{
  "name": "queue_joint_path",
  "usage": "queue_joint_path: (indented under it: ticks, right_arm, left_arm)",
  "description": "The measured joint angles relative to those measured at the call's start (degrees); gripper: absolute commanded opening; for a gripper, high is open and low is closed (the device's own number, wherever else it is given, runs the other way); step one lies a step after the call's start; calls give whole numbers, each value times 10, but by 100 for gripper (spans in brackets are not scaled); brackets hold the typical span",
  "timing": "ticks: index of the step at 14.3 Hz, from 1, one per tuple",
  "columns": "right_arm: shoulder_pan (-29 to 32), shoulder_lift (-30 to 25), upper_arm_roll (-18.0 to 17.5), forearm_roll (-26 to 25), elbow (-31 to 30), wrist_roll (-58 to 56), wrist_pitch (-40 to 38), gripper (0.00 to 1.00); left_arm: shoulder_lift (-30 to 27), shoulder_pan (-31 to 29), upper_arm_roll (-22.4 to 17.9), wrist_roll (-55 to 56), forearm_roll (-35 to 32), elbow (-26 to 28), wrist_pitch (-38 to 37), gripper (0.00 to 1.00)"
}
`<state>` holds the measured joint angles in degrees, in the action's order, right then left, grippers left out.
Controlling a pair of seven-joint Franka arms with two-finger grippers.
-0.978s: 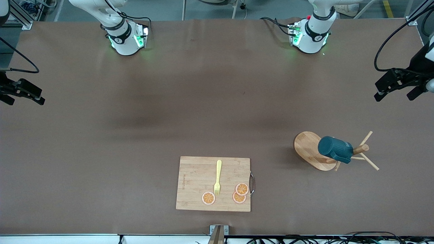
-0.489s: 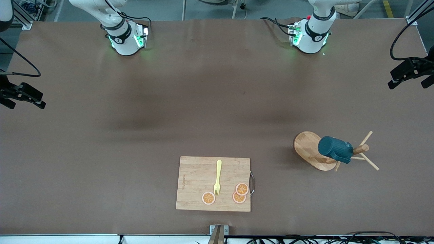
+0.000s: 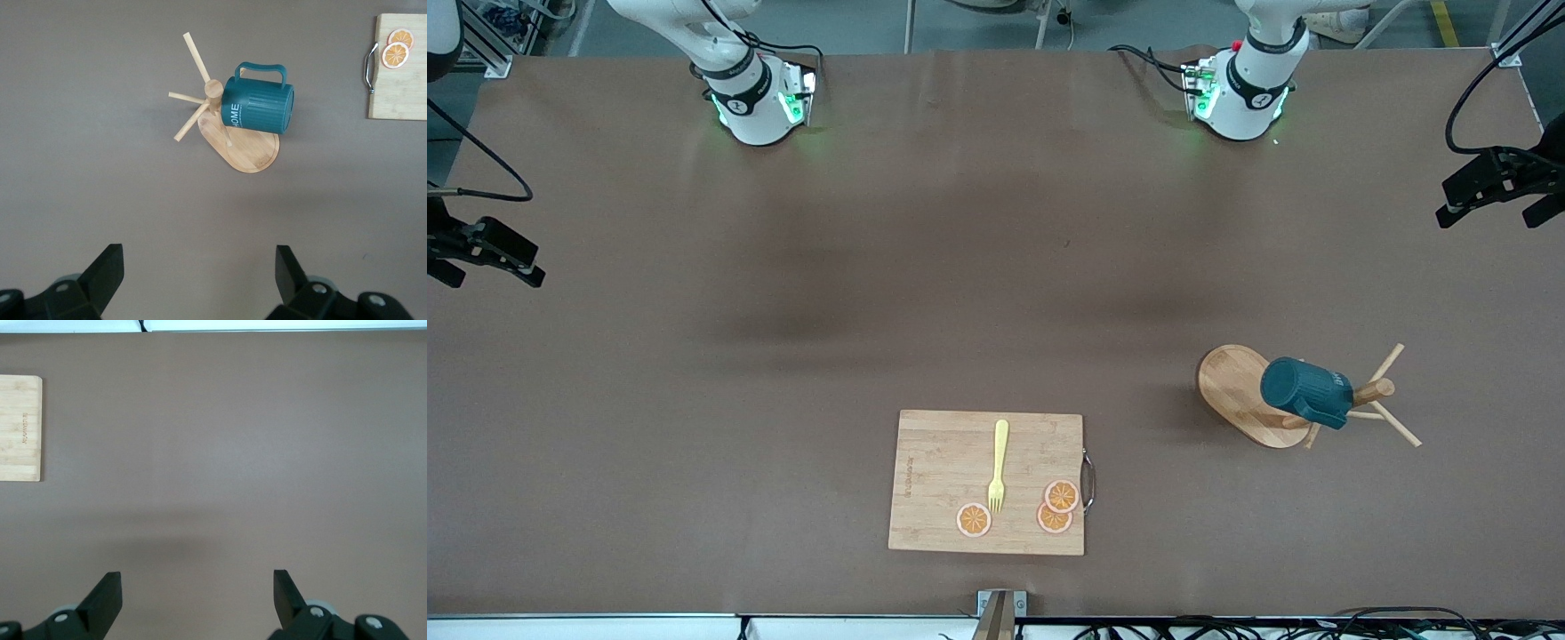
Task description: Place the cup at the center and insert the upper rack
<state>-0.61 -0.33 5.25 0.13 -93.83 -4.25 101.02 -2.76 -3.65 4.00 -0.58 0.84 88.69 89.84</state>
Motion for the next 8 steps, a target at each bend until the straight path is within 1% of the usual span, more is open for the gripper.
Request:
queue_joint_path:
  ticks: [8]
  right_arm:
    - [0,-1,-2,1,6,0,0,100]
  left_arm:
    - [1,0,0,0,0,0,0,100]
